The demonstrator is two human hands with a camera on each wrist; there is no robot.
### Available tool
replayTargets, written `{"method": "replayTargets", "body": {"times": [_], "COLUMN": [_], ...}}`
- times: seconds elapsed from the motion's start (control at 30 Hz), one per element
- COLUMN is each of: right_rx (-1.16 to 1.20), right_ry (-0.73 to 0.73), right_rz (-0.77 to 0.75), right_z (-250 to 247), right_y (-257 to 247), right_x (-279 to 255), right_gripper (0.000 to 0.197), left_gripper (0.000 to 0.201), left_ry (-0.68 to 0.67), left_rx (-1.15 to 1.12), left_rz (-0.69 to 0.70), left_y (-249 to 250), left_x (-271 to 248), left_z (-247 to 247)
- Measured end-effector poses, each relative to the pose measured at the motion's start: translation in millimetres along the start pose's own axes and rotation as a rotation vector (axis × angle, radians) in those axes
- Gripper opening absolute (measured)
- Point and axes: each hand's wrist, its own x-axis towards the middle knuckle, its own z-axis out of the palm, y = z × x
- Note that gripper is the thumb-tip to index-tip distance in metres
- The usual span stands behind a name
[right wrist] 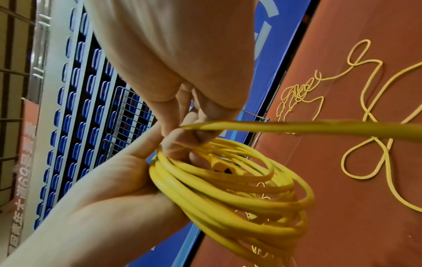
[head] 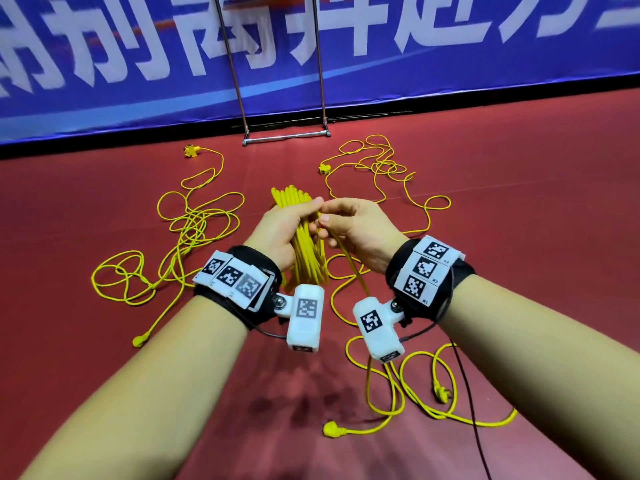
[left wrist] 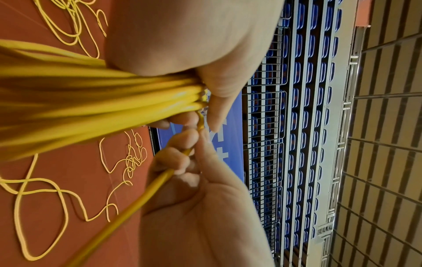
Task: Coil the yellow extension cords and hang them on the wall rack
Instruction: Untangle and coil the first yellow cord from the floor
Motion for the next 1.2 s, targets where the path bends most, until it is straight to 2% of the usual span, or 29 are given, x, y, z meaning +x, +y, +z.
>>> {"method": "replayTargets", "body": {"times": [0.17,0.33,0.47,0.6,0.73,0.87,1.0,1.13,1.2], "right_rx": [-0.033,0.015,-0.048,-0.13,-0.135,-0.183,-0.303,-0.258,-0.276], "right_ry": [-0.112,0.047,0.007,-0.029,-0.042,-0.074,-0.125,-0.189,-0.136], "right_rz": [0.02,-0.041,-0.022,0.017,0.024,0.082,0.074,0.096,0.109], "right_z": [-2,5,6,2,2,1,0,5,3], "right_y": [-2,0,-5,-9,-9,-5,0,-2,1], "right_x": [-4,2,-1,-5,-7,-7,-9,-8,-5], "right_gripper": [0.032,0.036,0.04,0.043,0.038,0.025,0.007,0.008,0.016], "left_gripper": [0.014,0.008,0.013,0.008,0.003,0.016,0.022,0.022,0.023], "left_ry": [0.001,0.004,-0.044,-0.086,-0.044,0.053,0.175,0.157,0.14], "left_rx": [0.02,0.049,0.02,0.026,0.017,-0.01,-0.014,-0.03,-0.064], "left_rz": [0.004,0.058,0.051,0.06,0.035,-0.025,0.029,0.024,-0.003], "left_y": [0,-3,-5,-4,-5,-1,2,3,7], "left_x": [-2,-7,-12,-17,-15,-7,0,0,-1], "left_z": [-3,2,8,8,9,1,-8,-12,-13]}}
